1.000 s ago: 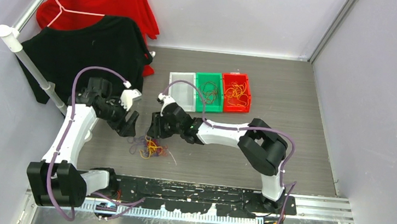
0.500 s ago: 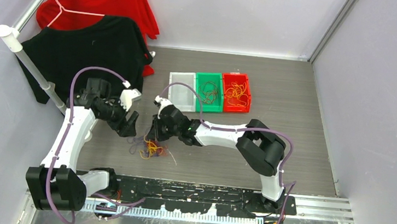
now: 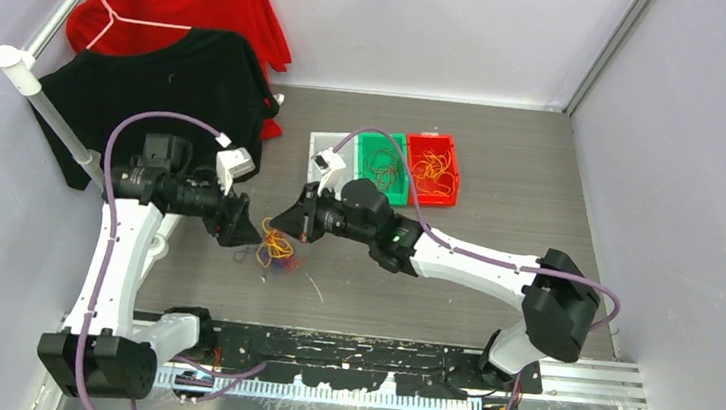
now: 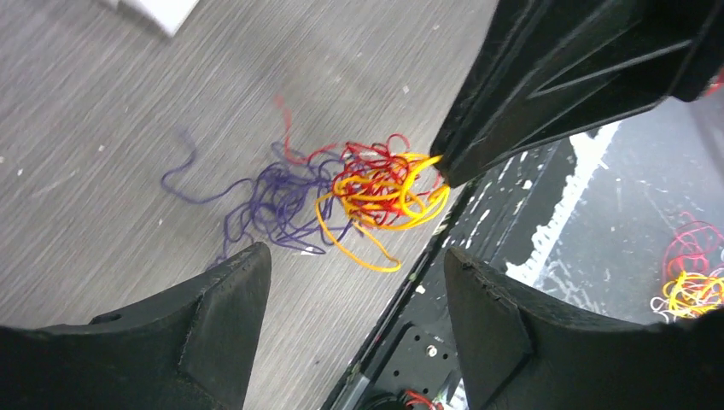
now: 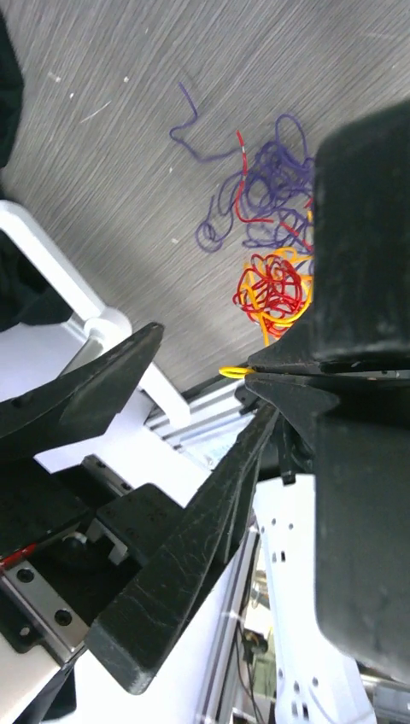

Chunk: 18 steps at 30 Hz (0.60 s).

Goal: Untangle the cables

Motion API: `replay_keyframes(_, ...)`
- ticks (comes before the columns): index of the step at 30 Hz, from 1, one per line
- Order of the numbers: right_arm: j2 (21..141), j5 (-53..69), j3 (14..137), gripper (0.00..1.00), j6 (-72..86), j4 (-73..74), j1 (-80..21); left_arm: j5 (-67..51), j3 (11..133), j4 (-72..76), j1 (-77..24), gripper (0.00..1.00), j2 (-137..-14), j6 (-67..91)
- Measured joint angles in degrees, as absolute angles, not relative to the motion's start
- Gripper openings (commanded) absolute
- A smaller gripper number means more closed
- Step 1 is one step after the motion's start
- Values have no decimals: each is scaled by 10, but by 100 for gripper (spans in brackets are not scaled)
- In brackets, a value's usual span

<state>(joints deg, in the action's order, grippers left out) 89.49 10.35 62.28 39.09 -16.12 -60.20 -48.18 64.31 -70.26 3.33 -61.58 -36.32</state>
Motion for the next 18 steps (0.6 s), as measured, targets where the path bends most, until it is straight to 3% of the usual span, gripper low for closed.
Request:
replay_keyframes(8,883,123,601,1,411,-189,-602,-536,652,-715,-25,67,-581,-317)
replay_keyframes(18,885,149,591,1,430,-208,-602,-505,641,-694,-52,40,-579,-291)
